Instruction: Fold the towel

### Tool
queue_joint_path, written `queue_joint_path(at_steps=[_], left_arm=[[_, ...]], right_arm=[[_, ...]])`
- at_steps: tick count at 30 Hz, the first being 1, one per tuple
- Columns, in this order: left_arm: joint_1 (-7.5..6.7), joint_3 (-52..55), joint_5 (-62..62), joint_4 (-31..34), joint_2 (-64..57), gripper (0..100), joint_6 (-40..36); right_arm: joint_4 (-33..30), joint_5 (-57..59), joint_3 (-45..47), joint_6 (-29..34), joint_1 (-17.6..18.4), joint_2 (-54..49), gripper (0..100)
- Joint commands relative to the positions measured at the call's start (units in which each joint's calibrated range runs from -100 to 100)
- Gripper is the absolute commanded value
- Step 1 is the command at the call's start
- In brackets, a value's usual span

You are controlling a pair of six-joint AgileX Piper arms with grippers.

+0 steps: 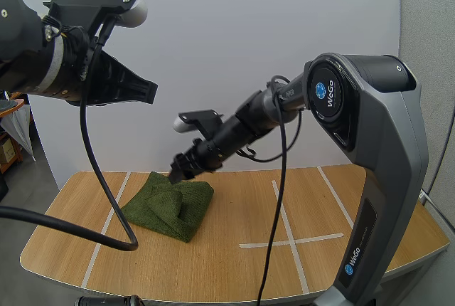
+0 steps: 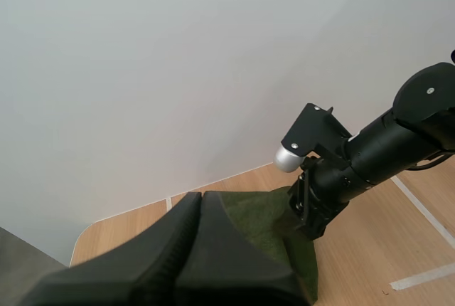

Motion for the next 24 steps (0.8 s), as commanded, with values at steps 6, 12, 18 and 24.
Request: queue_joint_path(at_steps=[6,12,18,24], left_arm=[[0.06,-0.2,0.5,2.0,-0.3,0,-0.5],[0.06,-0.2,1.6,2.1,-0.3,0,-0.5],[0.06,-0.2,2.6,2.2,-0.3,0,-0.5],[0.06,-0.2,2.6,2.4,-0.3,0,-0.5]], right_arm=[[0.0,-3.0,5.2,-1.7,-2.5,-0.8,100],[0.9,-3.4,8.2,-1.9,-4.8,0.7,100],[7.8,-2.0,9.6,-5.8,-5.7,6.4,100],[15.9,2.8,9.6,-9.8,-5.7,8.9,100]])
